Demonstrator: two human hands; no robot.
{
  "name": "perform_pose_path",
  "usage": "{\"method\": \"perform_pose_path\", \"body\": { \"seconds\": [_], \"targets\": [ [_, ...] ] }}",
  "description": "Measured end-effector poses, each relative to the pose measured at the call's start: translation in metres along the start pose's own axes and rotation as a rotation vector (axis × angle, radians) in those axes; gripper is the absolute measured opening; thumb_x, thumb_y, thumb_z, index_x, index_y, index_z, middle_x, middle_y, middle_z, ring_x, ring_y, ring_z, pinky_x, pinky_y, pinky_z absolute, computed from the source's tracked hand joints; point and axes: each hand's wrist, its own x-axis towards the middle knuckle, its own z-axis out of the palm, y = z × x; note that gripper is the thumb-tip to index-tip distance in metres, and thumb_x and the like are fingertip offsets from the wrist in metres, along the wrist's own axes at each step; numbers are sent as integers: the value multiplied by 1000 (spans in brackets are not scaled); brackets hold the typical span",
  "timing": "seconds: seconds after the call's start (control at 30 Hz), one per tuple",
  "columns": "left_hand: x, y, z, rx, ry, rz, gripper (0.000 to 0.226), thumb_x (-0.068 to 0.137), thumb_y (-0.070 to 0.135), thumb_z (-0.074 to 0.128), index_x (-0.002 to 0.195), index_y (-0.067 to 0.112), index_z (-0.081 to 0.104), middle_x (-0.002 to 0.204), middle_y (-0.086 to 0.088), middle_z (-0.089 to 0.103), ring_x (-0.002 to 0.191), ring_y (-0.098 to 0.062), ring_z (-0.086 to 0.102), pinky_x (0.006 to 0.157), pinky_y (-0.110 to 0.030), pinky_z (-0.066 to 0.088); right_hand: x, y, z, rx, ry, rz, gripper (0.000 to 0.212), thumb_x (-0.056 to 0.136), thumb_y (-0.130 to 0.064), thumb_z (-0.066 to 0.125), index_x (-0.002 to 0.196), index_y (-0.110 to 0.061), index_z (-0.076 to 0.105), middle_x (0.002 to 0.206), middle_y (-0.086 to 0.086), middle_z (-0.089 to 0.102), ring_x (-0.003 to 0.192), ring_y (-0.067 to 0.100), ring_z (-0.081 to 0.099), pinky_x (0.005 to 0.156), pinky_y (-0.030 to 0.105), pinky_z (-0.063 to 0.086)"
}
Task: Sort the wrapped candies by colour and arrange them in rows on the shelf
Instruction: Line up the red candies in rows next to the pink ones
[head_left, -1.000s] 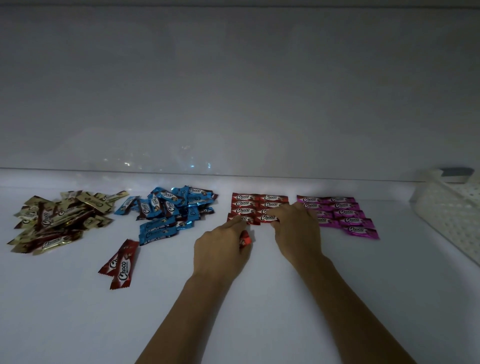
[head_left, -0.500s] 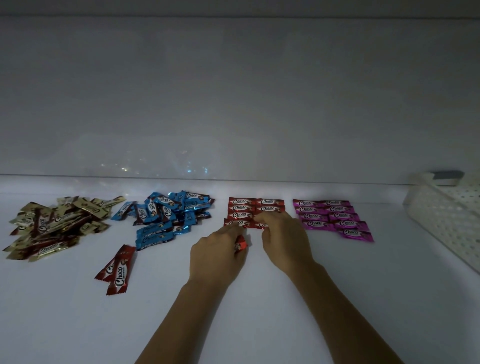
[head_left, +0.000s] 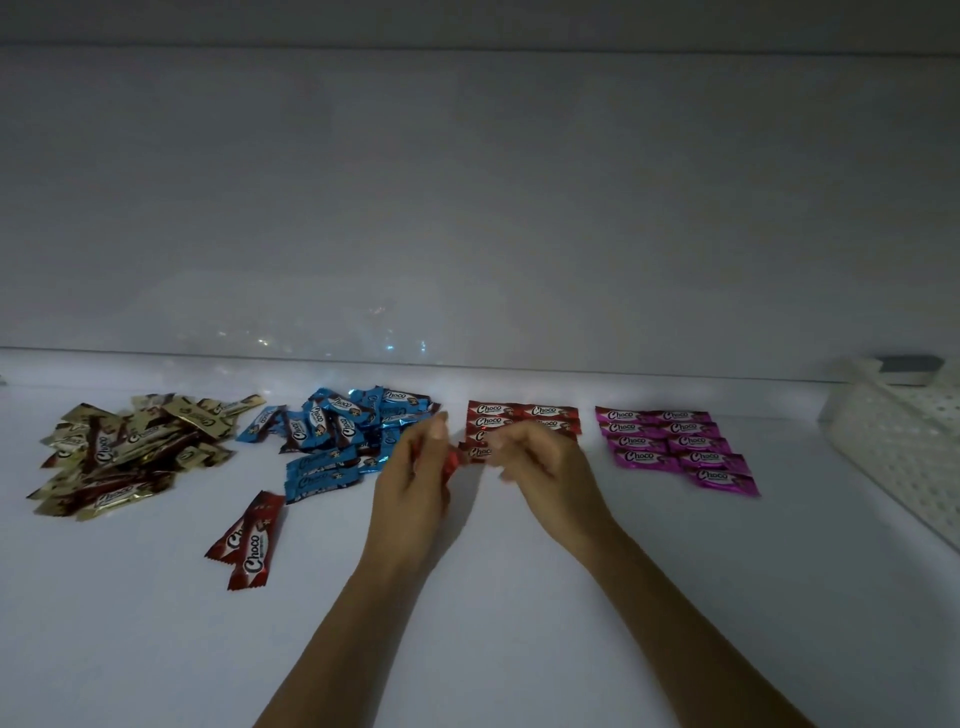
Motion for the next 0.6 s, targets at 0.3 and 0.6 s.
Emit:
{"method": "perform_pose_path", "body": {
  "seconds": [0.3, 0.6],
  "targets": [
    [3, -9, -1, -34, -43, 43, 47, 91, 50, 23, 112, 27, 59, 99, 5, 68, 87, 0, 67, 68, -13, 51, -6, -15, 12, 362, -71, 163, 16, 92, -10, 57, 79, -11, 65, 56, -1, 55, 43, 7, 46, 43, 17, 36],
    [5, -10, 1, 28, 74, -1, 34, 99, 35, 39, 83, 14, 61, 60, 12, 56, 56, 4, 52, 54, -11, 46, 0, -17, 1, 584, -30, 306, 5, 92, -8, 56, 95, -11, 57, 68, 9, 63, 46, 16, 49, 43, 24, 37]
  ]
}}
